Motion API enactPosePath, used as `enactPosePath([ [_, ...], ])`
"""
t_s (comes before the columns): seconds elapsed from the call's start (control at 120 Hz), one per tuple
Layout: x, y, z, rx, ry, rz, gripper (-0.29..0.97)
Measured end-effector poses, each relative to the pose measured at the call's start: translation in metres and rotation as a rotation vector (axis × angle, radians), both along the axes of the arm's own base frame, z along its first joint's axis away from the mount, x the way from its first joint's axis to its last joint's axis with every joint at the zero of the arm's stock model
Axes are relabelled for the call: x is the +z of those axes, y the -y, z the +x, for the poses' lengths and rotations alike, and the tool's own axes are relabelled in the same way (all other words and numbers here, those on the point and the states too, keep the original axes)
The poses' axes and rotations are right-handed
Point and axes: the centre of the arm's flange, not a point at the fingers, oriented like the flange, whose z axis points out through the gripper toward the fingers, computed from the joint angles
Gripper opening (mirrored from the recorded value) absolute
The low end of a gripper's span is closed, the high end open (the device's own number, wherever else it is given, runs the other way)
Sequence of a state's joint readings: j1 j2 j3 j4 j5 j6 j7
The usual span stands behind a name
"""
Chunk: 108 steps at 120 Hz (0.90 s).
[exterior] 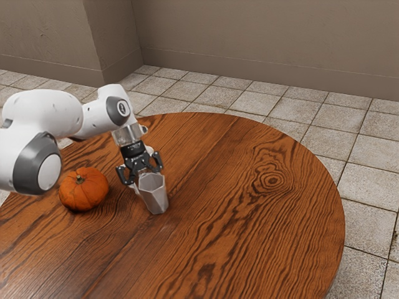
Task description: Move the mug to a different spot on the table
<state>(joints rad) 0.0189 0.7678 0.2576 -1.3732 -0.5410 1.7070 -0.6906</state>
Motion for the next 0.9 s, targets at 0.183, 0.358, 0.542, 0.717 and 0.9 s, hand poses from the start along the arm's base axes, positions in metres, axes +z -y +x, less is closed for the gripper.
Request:
enactPosePath([
  [0.183, 0.044, -0.018, 0.0, -0.001, 0.085, -0.01, 0.61],
  [0.358, 0.117, 0.022, -0.02, -0.129, 0.18, -0.034, 0.65],
  [0.542, 0.203, 0.091, -0.059, -0.462, 0.274, 0.075, 0.67],
  [0.717, 0.284, 0.116, -0.082, -0.832, 0.434, 0.173, 0.67],
  [0.9, 0.335, 0.13, -0.095, -1.135, 0.532, 0.212, 0.68],
])
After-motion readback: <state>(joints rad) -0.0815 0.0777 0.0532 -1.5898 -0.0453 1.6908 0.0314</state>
